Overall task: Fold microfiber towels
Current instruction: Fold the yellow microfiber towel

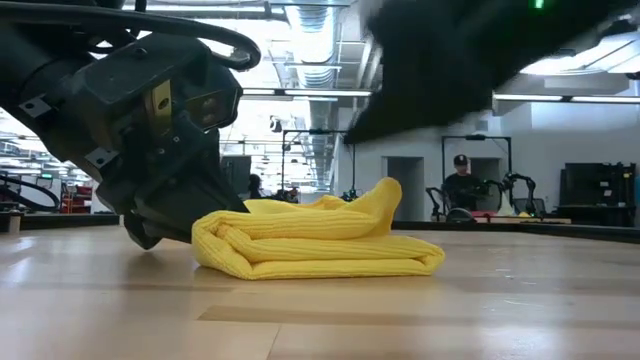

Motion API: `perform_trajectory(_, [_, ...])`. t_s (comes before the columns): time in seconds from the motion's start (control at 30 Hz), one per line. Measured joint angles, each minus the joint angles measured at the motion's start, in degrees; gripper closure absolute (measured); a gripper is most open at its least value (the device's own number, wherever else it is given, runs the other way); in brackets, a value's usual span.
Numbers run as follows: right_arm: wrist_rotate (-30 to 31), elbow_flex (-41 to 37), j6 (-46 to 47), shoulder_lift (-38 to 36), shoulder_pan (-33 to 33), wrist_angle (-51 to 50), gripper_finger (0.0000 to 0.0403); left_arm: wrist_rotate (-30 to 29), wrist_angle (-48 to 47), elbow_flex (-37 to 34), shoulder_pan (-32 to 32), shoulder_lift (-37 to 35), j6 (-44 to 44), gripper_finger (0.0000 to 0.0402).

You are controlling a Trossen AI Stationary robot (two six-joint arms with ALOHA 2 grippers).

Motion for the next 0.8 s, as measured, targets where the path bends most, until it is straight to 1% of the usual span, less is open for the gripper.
perform_trajectory(0.03, [-0.4, -0.3, -0.8, 0.8, -0.4, 0.0, 0.0321, 0.0, 0.5, -0.1, 0.0, 0.0, 0.3, 0.0402])
perform_trajectory(0.1, [-1.4, -0.1, -1.2, 2.9, -1.6, 3.1, 0.0321, 0.0, 1.0, -0.1, 0.1, 0.1, 0.9, 0.0401])
perform_trajectory(0.23, [-3.3, -0.1, -1.0, 5.7, -3.9, 3.1, 0.0321, 0.3, 1.8, -0.1, 0.1, 0.1, 1.0, 0.0401])
perform_trajectory(0.37, [-5.1, -0.1, 0.5, 6.7, -6.3, -0.6, 0.0321, 1.2, 2.0, -0.1, 0.1, 0.1, 1.2, 0.0401])
perform_trajectory(0.5, [-5.0, -0.1, 6.9, 6.9, -8.0, -7.5, 0.0321, 1.4, 2.3, -0.1, 0.1, -0.1, 1.5, 0.0401])
perform_trajectory(0.57, [-4.6, -0.1, 7.9, 6.2, -8.1, -10.4, 0.0321, 1.4, 2.4, -0.1, 0.1, -0.1, 1.5, 0.0401])
perform_trajectory(0.67, [-3.0, -0.2, 8.0, 4.7, -7.0, -11.2, 0.0321, 1.4, 2.5, -0.1, 0.1, -0.1, 2.0, 0.0401])
perform_trajectory(0.73, [-1.7, -0.2, 7.9, 2.9, -5.7, -9.7, 0.0321, 1.2, 2.7, -0.1, 0.1, -0.4, 2.8, 0.0401])
perform_trajectory(0.8, [-1.7, -0.1, 7.2, 1.7, -3.8, -7.5, 0.0321, 1.0, 3.0, -0.1, 0.2, -0.8, 3.4, 0.0401])
